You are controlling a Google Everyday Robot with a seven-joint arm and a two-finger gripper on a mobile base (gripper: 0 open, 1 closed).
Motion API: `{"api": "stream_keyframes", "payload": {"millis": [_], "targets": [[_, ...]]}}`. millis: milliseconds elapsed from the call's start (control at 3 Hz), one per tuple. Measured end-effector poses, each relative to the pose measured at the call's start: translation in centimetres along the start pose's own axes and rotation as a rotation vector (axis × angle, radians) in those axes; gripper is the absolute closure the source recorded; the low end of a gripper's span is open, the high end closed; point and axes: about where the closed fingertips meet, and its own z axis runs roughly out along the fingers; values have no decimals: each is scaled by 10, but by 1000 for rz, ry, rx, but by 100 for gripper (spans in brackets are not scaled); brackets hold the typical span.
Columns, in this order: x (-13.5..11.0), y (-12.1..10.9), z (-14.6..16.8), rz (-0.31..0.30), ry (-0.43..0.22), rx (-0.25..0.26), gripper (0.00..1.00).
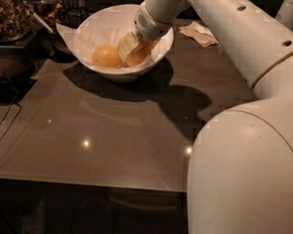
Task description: Pick orange from white bowl
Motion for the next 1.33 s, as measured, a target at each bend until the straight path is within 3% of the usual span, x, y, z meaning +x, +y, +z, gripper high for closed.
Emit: {"api": "stream_keyframes", "payload": {"millis": [333, 667, 1000, 1333], "targets": [[-5, 5, -25, -26, -59, -34, 100], [-9, 22, -53, -93, -124, -104, 100], [-9, 24, -52, -101, -127, -112, 100], [0, 35, -71, -104, -152, -135, 100]]}}
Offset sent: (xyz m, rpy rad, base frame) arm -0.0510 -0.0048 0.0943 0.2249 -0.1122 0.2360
